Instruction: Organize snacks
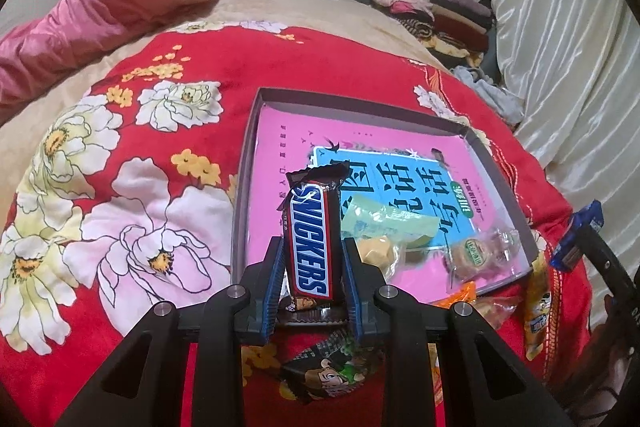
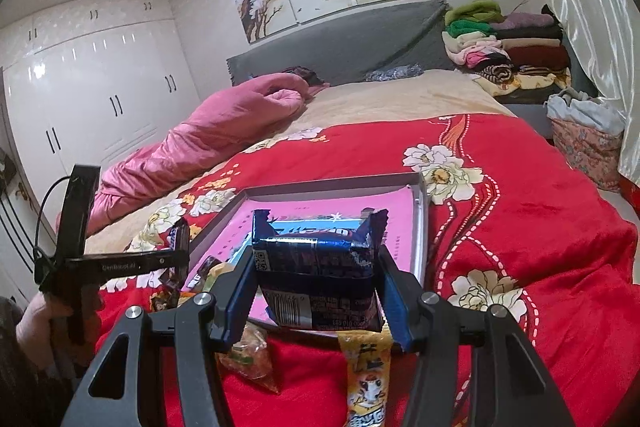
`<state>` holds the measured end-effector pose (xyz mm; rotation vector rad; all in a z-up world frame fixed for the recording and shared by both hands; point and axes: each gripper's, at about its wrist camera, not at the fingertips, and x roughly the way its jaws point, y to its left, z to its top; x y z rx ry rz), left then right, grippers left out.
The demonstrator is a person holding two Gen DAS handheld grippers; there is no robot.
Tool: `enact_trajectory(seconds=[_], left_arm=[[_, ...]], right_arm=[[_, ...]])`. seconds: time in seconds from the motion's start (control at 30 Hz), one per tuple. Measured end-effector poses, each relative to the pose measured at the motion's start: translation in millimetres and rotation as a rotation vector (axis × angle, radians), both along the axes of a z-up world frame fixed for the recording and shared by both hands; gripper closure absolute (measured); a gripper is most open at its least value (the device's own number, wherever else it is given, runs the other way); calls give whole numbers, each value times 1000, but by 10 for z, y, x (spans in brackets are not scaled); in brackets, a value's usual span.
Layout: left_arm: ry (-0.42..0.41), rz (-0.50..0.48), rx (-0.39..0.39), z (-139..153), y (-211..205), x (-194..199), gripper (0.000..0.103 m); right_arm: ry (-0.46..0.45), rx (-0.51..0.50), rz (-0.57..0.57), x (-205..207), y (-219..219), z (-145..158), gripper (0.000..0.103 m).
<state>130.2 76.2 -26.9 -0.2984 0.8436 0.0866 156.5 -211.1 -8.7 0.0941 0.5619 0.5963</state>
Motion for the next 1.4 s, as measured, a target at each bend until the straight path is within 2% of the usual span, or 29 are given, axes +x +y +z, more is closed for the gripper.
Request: enact_trajectory(seconds=[0.83,1.4], left_arm=[[33,-19,-13,-130,-48,66,74],[37,-36,-16,-132,-97,60,74]], right_arm=[[26,35,-41,268,-70,-67,46],[132,47,-3,423,-13,-271,46]])
